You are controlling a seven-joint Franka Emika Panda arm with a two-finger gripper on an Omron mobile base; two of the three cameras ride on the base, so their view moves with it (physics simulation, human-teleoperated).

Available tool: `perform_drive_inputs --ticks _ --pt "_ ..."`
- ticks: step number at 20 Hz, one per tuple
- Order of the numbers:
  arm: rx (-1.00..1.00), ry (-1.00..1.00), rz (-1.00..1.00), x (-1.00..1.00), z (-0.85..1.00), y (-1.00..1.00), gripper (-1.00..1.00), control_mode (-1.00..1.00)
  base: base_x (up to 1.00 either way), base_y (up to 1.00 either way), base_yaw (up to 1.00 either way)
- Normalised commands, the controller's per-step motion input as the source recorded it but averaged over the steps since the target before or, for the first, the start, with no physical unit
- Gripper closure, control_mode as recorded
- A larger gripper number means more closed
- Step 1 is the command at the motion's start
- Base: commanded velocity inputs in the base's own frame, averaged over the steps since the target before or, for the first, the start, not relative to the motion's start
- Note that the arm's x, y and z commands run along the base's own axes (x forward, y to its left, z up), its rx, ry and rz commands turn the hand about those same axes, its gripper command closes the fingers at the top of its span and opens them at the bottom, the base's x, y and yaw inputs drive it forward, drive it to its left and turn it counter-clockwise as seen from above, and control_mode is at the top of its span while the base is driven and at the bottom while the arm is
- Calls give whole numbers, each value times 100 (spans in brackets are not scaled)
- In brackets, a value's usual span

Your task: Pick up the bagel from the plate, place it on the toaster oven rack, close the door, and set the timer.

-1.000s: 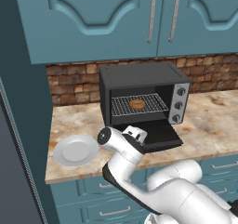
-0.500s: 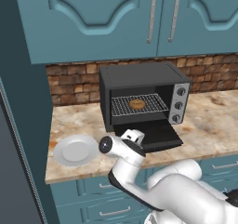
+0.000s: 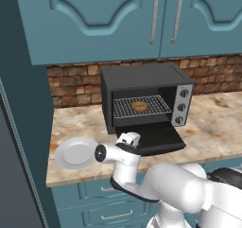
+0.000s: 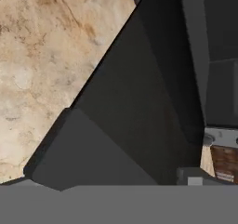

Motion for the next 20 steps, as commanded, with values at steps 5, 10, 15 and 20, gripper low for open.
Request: perform_drive_inputs --ticks 5,10,15,20 --pt "-14 -2 0 45 1 6 -100 -100 0 0 0" --pt "-7 -12 3 31 41 2 -100 -100 0 0 0" --pt "0 -21 19 32 66 0 -100 -100 0 0 0" --pt "0 -19 21 32 82 0 -100 -100 0 0 0"
